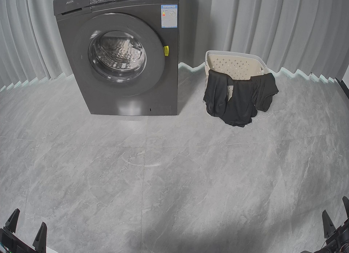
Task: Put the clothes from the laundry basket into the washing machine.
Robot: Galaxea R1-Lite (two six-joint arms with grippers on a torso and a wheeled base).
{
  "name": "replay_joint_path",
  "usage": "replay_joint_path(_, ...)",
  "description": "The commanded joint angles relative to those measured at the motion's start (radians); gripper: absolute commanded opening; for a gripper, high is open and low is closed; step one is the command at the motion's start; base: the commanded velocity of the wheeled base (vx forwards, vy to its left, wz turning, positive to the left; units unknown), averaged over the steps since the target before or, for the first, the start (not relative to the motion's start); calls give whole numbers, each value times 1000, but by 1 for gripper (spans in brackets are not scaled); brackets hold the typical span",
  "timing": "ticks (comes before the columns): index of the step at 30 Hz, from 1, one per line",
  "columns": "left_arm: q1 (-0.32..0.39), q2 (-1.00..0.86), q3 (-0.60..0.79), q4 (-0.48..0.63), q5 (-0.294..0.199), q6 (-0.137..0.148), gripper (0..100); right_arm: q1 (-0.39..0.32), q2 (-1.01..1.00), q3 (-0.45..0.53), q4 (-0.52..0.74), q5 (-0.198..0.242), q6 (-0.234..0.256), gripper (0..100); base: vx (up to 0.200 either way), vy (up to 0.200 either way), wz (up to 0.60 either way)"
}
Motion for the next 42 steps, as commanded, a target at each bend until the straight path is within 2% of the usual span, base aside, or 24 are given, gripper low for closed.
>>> replay_joint_path(1,0,-16,16,0,1,-1,100,0,-16,18,0,0,0,100,0,0,0)
replay_joint_path(6,0,-16,16,0,1,-5,100,0,-16,18,0,0,0,100,0,0,0)
replay_joint_path(42,-2,-16,16,0,1,-6,100,0,-16,18,0,2,-2,100,194,0,0)
